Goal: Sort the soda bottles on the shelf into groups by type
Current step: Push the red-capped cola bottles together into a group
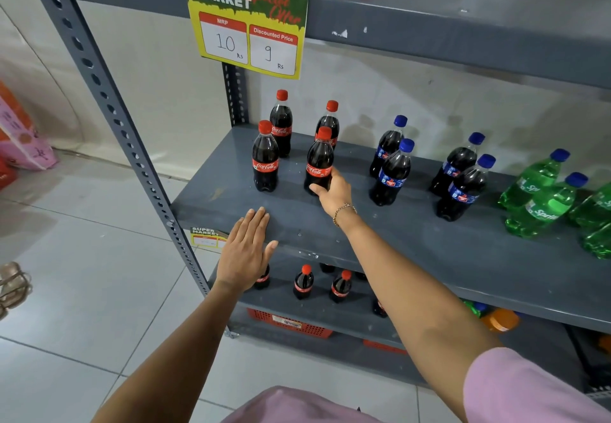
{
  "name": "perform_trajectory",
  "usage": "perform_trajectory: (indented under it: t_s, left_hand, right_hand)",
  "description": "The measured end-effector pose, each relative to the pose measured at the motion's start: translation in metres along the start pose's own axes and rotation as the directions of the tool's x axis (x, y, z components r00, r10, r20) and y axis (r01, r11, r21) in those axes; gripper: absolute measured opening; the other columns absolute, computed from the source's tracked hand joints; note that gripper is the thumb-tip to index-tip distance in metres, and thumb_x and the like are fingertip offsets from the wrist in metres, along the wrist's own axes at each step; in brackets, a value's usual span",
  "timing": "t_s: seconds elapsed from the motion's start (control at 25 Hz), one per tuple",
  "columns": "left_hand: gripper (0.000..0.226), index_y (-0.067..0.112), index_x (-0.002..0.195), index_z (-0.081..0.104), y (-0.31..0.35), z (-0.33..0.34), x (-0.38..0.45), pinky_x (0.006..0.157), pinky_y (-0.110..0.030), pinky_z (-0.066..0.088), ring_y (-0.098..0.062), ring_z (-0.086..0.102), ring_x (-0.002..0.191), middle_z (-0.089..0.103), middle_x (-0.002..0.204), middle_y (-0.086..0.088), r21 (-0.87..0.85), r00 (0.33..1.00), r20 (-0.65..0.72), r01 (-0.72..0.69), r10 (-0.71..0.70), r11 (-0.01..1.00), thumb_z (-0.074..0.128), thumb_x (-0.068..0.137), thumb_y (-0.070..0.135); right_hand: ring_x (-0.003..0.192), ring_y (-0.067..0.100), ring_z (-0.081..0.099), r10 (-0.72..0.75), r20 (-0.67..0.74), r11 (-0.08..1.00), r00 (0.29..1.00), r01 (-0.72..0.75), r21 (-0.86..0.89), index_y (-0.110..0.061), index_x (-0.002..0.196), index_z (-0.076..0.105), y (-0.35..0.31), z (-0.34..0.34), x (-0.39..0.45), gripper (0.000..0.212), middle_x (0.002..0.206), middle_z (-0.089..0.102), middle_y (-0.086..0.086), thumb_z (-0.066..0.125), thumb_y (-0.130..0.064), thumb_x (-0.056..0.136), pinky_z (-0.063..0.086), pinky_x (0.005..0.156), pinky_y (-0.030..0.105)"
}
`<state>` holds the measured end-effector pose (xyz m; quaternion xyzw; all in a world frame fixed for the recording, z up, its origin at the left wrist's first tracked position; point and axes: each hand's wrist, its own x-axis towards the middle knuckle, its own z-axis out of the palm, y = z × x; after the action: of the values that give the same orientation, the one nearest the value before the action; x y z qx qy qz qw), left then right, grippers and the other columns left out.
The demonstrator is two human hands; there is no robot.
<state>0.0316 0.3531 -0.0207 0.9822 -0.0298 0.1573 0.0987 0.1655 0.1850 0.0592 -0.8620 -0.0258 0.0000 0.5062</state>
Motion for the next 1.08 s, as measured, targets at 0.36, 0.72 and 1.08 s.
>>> perform_trajectory:
  t_s: [0.36,0.72,1.08]
  left_hand:
    - [0.065,0.004,0.141,0.036,-0.004,0.008,0.000,0.116,-0.038,0.018,-0.025,0.026,0.141,0.037,0.149,-0.012,-0.026,1.000,-0.027,-0.010,0.010,1.000,0.016,0.098,0.049]
    - [0.043,0.006,0.130,0.045,0.001,-0.016,0.040,0.099,-0.042,0.039,-0.031,0.047,0.123,0.051,0.134,-0.016,-0.377,0.947,-0.176,0.187,-0.268,0.907,0.039,0.097,0.031]
    - [0.111,0.011,0.149,0.003,-0.026,-0.029,0.118,0.109,-0.041,0.028,-0.027,0.038,0.134,0.039,0.147,-0.009,-0.675,0.873,0.285,0.476,-0.397,0.563,0.081,0.070,0.016]
  right_hand:
    - [0.127,0.027,0.047,0.080,0.071,0.997,0.994,-0.081,0.018,-0.006,0.138,0.031,0.006,-0.012,-0.005,0.072,0.137,0.050,0.013,0.071,-0.014,0.078,0.038,0.107,0.035]
    - [0.115,0.024,0.053,0.122,-0.043,0.991,0.992,-0.119,0.066,-0.005,0.130,0.040,0.023,-0.014,-0.031,0.052,0.127,0.055,0.015,0.063,-0.008,0.084,0.043,0.100,0.030]
    - [0.134,0.024,0.038,0.105,0.019,0.991,0.994,-0.107,0.085,-0.008,0.139,0.031,0.019,-0.003,-0.012,0.075,0.145,0.040,0.010,0.072,-0.017,0.078,0.031,0.113,0.038]
